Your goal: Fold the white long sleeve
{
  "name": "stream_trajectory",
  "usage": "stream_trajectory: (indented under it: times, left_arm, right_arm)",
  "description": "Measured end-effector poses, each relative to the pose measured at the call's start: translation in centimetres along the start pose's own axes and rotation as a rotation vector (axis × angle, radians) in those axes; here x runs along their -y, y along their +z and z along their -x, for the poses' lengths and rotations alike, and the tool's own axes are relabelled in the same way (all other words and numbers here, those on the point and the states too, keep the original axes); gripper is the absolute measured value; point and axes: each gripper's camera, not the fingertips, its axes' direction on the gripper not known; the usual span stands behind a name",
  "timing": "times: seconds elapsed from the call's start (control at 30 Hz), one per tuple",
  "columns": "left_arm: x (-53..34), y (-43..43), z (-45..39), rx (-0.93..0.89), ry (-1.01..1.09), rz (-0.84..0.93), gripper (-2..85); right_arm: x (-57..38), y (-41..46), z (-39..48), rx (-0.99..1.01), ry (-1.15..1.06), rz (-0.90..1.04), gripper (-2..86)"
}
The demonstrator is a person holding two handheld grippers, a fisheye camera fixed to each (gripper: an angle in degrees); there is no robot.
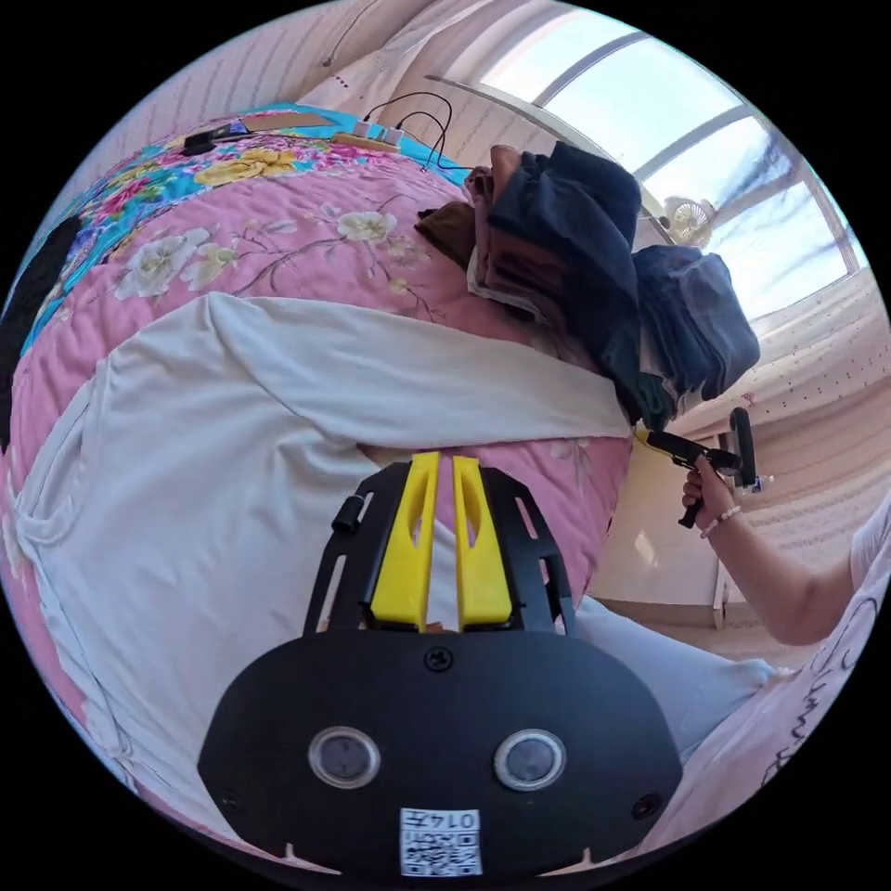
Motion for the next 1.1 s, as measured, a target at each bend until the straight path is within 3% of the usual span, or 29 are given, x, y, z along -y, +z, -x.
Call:
stream_trajectory:
  times: [0.2, 0.4, 0.47, 0.57, 0.73, 0.9, 1.1]
  left_arm:
    - [-16.4, -8.7, 2.2, 0.201, -0.297, -0.059, 3.9]
    - [-35.5, -18.1, 5.9, 0.519, -0.794, -0.059, 3.7]
    - [-40.4, -20.4, 6.7, 0.564, -0.926, -0.086, 3.9]
    - [-46.2, -22.7, 7.6, 0.573, -1.092, -0.107, 4.5]
    - [-51.6, -23.1, 8.9, 0.39, -1.142, -0.167, 6.8]
    - [-54.8, -24.7, 8.6, 0.398, -1.111, -0.199, 0.7]
    - [-59.8, -30.9, 6.2, 0.41, -1.074, -0.322, -0.9]
  right_arm:
    - [-2.1, -2.1, 17.2, -0.032, -0.39, 0.139, 1.9]
    - [-6.7, 1.6, 43.6, 0.234, -1.044, 0.32, 3.0]
    - [-9.8, 2.6, 54.1, 0.354, -1.255, 0.366, 5.2]
    - [-13.8, 3.3, 65.8, 0.35, -1.509, 0.369, 6.8]
    - [-14.6, 4.6, 78.5, 0.246, -1.527, 0.358, 8.4]
    - [-14.5, 6.6, 86.2, 0.163, -1.427, 0.443, 3.5]
    - [-14.7, 1.9, 94.6, 0.284, -1.443, 0.386, 0.4]
